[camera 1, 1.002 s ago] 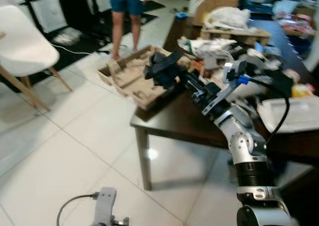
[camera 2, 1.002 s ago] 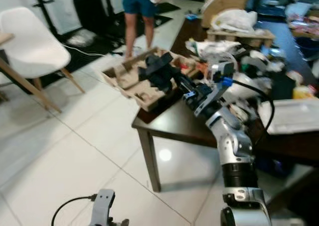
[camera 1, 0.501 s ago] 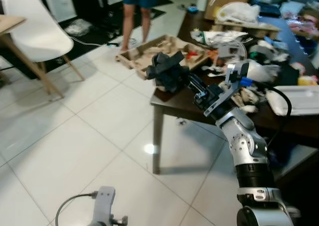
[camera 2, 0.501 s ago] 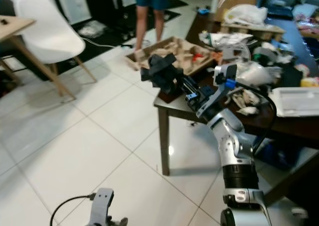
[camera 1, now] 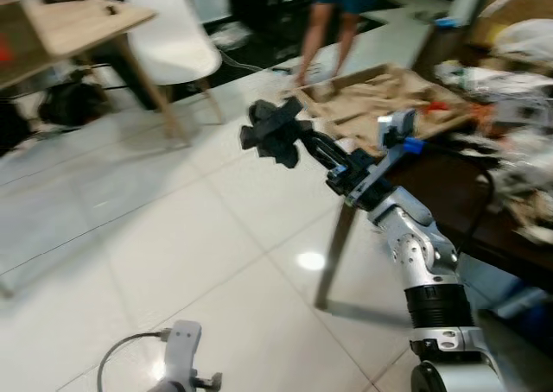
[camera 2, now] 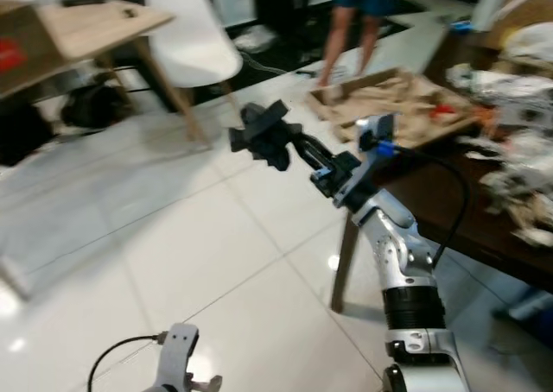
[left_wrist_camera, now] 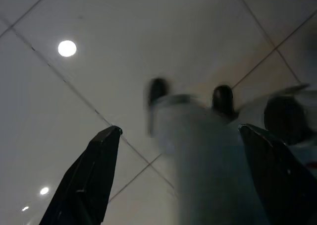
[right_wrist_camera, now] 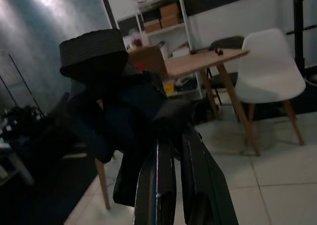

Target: Picking trash to rubbish bin

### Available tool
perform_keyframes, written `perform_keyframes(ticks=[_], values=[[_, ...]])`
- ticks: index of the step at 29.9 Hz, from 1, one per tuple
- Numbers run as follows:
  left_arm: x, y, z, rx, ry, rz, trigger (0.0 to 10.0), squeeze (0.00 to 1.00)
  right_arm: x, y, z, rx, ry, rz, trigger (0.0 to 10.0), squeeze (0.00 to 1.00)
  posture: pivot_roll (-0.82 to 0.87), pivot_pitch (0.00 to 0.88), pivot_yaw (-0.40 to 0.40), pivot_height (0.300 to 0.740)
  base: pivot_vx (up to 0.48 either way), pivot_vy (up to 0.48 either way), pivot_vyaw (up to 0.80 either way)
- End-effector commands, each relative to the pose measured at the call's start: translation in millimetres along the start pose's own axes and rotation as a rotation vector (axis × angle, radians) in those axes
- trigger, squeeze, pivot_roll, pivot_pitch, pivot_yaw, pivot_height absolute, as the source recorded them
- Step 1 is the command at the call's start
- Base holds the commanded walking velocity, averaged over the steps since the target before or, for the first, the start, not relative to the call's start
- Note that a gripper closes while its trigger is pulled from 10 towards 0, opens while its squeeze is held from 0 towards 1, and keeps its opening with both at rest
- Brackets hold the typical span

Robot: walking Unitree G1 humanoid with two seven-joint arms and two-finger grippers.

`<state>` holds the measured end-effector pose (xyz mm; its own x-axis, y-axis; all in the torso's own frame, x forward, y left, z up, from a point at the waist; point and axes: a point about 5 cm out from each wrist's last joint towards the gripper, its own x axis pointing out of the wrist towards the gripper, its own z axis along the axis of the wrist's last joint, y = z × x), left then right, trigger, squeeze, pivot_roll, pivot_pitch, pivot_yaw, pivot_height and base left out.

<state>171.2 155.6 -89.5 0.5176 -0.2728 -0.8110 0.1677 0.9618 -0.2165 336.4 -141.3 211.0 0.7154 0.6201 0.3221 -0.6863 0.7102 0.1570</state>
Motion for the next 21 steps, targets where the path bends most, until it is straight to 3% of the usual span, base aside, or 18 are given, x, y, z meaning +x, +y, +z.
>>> perform_keyframes(ticks=[1,21], values=[[-0.9,1.1,-3,0.012,0.011,0.002,10.0,0.00,0.9,3.6,-2,-0.010,0.003,0.018,10.0,0.00,0.00,0.062,0.011,0.740,0.000,0.000,0.78],[-0.9,-0.7,-6,0.014,0.009,0.003,10.0,0.00,-0.9,10.9,-15,-0.013,0.043,0.028,10.0,0.00,-0.01,0.076,0.020,0.740,0.000,0.000,0.78]])
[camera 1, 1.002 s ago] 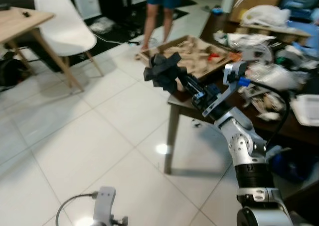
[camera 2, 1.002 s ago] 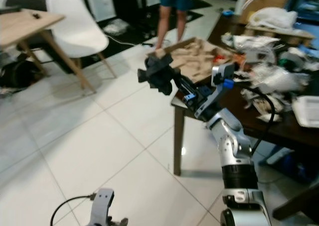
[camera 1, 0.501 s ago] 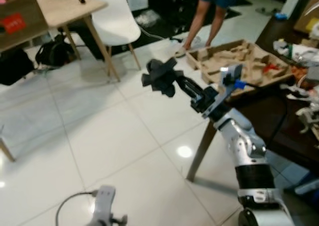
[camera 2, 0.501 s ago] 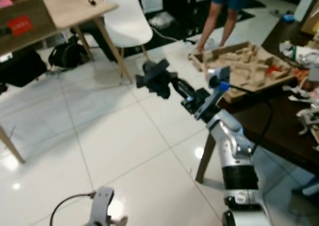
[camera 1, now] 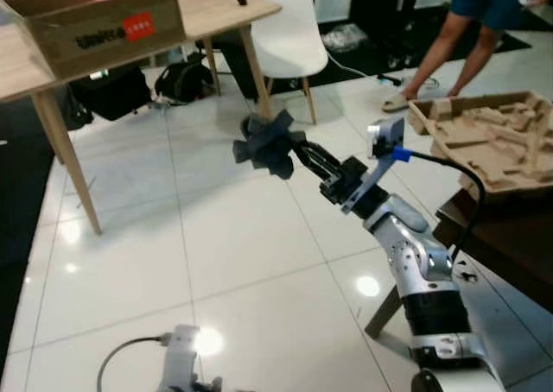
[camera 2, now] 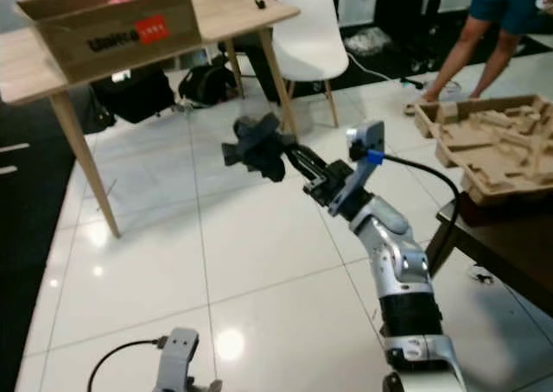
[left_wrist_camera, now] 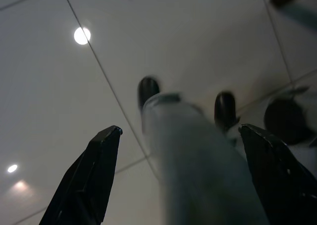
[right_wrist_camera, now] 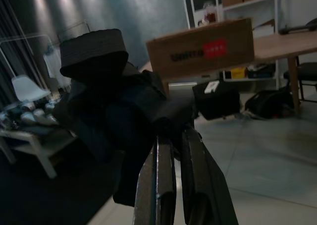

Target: Picking trash to rubbish bin

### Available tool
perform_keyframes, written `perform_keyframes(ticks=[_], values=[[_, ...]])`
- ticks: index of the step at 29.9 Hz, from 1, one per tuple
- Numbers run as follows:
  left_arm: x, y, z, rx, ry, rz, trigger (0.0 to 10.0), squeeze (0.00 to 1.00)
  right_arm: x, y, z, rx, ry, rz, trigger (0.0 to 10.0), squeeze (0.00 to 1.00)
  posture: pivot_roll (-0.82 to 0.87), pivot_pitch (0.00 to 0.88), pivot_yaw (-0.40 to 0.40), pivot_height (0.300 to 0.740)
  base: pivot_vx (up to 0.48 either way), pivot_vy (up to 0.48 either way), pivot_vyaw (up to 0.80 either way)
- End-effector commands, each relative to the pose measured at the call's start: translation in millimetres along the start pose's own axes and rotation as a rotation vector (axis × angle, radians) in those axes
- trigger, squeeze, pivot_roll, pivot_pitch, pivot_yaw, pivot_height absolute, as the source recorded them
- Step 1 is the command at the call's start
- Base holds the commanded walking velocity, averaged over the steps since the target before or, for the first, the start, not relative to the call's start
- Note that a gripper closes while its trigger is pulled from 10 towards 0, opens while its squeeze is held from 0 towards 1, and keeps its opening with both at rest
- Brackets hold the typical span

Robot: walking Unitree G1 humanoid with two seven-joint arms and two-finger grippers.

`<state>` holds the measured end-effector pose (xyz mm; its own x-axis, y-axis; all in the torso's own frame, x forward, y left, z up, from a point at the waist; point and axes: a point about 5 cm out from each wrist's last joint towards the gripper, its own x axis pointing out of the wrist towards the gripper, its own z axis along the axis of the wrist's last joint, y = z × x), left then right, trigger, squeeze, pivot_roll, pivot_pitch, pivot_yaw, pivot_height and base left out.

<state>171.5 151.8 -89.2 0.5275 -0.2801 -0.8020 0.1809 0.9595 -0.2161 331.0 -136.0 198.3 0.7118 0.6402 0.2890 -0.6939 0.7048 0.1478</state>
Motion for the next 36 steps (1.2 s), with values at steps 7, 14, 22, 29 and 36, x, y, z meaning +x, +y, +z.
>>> perform_keyframes(ticks=[7,14,22,29,36], values=[[-1.8,2.6,-6,0.000,0.021,0.010,10.0,0.00,3.8,1.8,-3,-0.023,0.015,-0.015,10.0,0.00,-0.01,0.077,0.018,0.740,0.000,0.000,0.78],[-1.6,1.4,-7,-0.004,0.025,0.007,10.0,0.00,3.2,0.3,-3,-0.034,0.021,-0.027,10.0,0.00,-0.01,0.077,0.016,0.740,0.000,0.000,0.78],[-1.5,0.6,-9,-0.008,0.030,0.009,10.0,0.00,2.2,-4.5,-2,-0.049,0.021,-0.056,10.0,0.00,-0.02,0.080,0.011,0.740,0.000,0.000,0.79],[-1.7,0.5,-10,-0.012,0.030,0.009,10.0,0.00,1.3,-6.9,0,-0.053,0.016,-0.069,10.0,0.00,-0.01,0.083,0.011,0.740,0.000,0.000,0.78],[-2.3,-0.1,-11,-0.012,0.031,-0.013,10.0,0.00,3.1,-12.6,0,-0.045,0.001,-0.132,10.0,0.00,-0.01,0.081,0.011,0.740,0.000,0.000,0.33]])
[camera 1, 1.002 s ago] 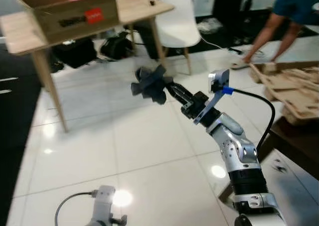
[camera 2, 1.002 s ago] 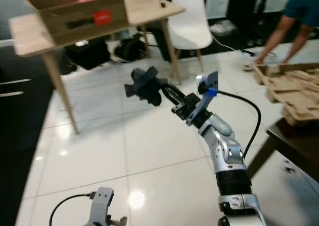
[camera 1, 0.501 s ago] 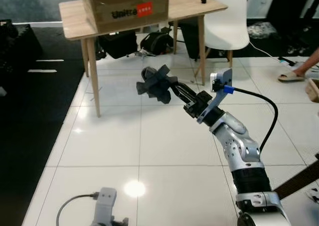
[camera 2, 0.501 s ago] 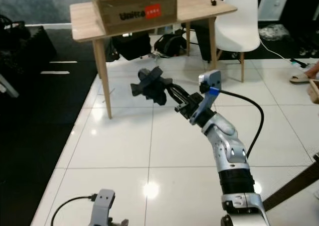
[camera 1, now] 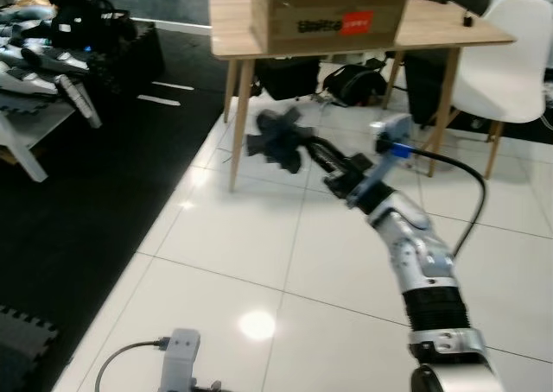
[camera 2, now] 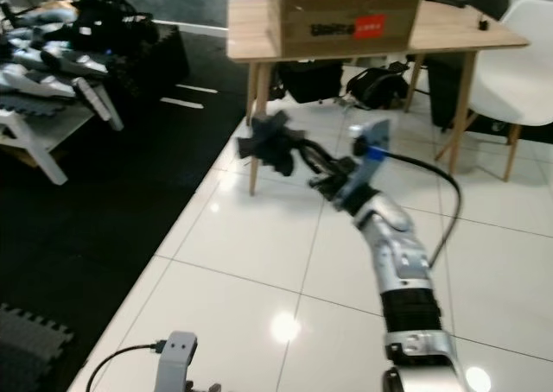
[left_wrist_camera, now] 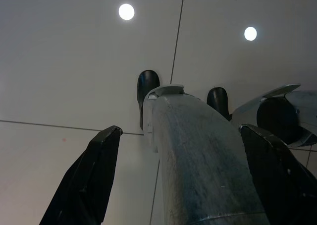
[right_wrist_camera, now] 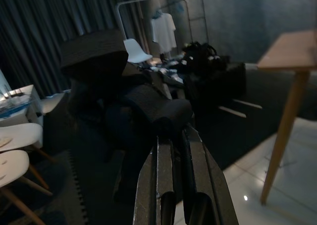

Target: Picking trash to rubbish bin

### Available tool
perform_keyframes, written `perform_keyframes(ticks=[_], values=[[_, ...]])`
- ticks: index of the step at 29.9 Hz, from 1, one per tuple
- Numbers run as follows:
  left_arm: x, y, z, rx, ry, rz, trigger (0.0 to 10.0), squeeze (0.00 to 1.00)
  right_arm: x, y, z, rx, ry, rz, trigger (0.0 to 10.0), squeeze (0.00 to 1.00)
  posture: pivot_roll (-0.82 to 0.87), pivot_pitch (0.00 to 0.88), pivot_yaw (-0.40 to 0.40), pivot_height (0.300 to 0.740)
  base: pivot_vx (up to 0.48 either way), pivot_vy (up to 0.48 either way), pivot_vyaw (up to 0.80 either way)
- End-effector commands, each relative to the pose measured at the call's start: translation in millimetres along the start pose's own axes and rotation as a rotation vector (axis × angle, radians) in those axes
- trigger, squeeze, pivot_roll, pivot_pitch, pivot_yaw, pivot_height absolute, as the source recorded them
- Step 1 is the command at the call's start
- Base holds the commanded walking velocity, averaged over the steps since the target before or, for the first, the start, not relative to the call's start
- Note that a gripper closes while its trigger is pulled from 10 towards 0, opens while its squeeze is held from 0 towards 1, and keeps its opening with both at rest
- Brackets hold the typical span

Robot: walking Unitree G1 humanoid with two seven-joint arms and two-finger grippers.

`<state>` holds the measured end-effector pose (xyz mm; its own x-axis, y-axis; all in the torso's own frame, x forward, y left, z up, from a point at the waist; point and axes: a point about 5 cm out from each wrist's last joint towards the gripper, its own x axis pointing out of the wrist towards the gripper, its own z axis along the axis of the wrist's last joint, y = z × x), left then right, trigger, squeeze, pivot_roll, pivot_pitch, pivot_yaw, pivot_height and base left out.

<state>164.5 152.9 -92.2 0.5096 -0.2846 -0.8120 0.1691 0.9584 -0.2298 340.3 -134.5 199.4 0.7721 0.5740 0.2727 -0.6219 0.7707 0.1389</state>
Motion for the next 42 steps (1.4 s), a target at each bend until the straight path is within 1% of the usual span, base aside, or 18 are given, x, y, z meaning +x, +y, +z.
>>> perform_keyframes(ticks=[1,3,7,11,42], values=[[-0.9,-0.2,-4,0.002,0.014,-0.014,10.0,0.00,-3.8,-10.1,1,-0.017,0.000,-0.060,10.0,0.00,-0.01,0.081,0.011,0.740,0.000,0.000,0.00],[-1.4,0.3,-5,0.008,0.019,-0.021,10.0,0.00,-3.6,-14.8,2,-0.027,-0.001,-0.094,10.0,0.00,-0.01,0.081,0.011,0.740,0.000,0.000,0.00],[-1.4,0.5,-5,0.015,0.021,-0.022,10.0,0.00,-3.8,-19.4,2,-0.029,0.003,-0.123,10.0,0.00,-0.01,0.074,0.010,0.740,0.218,0.000,0.00],[-1.0,-0.4,-5,0.020,0.023,-0.027,10.0,0.00,-3.5,-21.1,3,-0.032,0.003,-0.136,10.0,0.00,-0.02,0.071,0.011,0.740,0.324,0.000,0.00],[-0.7,-2.6,-4,0.028,0.022,-0.052,10.0,0.00,-6.0,-24.1,2,-0.056,-0.001,-0.173,10.0,0.00,-0.02,0.085,0.020,0.740,0.348,0.000,0.00]])
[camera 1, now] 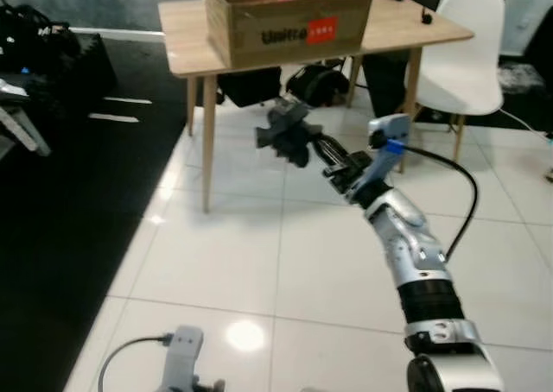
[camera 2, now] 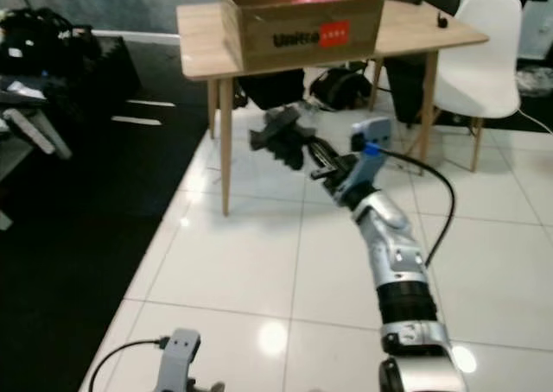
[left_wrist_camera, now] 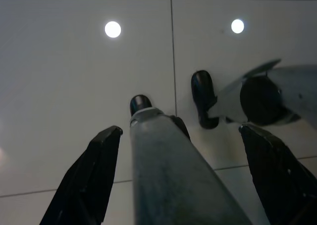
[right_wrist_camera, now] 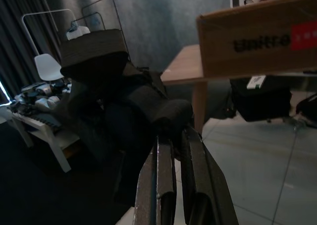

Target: Picking trash to rubbish bin

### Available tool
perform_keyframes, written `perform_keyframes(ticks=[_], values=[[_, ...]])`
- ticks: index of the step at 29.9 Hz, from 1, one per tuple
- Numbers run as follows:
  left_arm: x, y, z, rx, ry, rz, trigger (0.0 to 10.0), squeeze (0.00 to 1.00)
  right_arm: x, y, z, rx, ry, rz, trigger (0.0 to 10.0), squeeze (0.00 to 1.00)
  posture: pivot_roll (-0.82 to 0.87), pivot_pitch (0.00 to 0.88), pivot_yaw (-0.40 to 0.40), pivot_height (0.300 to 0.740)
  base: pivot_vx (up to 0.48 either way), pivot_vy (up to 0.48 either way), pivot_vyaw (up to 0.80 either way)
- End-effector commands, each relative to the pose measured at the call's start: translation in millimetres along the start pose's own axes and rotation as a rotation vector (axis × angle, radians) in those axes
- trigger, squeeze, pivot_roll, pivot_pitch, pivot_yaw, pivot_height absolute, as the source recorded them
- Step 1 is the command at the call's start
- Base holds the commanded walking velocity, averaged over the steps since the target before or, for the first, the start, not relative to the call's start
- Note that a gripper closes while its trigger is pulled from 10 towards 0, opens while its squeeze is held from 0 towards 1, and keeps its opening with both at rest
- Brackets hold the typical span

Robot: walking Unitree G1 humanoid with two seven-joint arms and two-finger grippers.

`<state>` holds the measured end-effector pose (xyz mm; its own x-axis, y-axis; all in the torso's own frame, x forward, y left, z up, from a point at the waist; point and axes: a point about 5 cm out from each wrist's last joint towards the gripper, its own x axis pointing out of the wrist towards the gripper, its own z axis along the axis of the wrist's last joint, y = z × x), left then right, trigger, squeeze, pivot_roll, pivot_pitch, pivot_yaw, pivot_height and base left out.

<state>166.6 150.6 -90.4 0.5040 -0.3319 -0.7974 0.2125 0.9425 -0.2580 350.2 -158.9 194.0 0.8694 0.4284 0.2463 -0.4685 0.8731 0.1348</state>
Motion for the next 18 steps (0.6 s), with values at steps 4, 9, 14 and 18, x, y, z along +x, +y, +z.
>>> perform_keyframes(ticks=[4,9,14,18], values=[[-0.8,-1.2,-7.2,0.005,0.027,-0.007,10.0,0.00,1.0,0.7,1.3,-0.006,-0.004,0.001,10.0,0.00,-0.02,0.085,0.020,0.740,0.361,0.000,0.00],[-0.7,-1.7,-7.4,0.005,0.027,-0.009,10.0,0.00,0.9,-0.5,2.3,-0.009,-0.008,-0.008,10.0,0.00,-0.02,0.085,0.019,0.740,0.365,0.000,0.00],[-0.5,-2.0,-6.9,0.005,0.027,-0.010,10.0,0.00,1.4,-3.0,2.9,0.001,0.001,-0.023,10.0,0.00,-0.02,0.084,0.018,0.740,0.368,0.000,0.00],[-0.3,-2.4,-6.7,0.005,0.026,-0.011,10.0,0.00,1.4,-3.9,2.8,-0.002,0.009,-0.025,10.0,0.00,-0.02,0.083,0.017,0.740,0.368,0.000,-0.36]])
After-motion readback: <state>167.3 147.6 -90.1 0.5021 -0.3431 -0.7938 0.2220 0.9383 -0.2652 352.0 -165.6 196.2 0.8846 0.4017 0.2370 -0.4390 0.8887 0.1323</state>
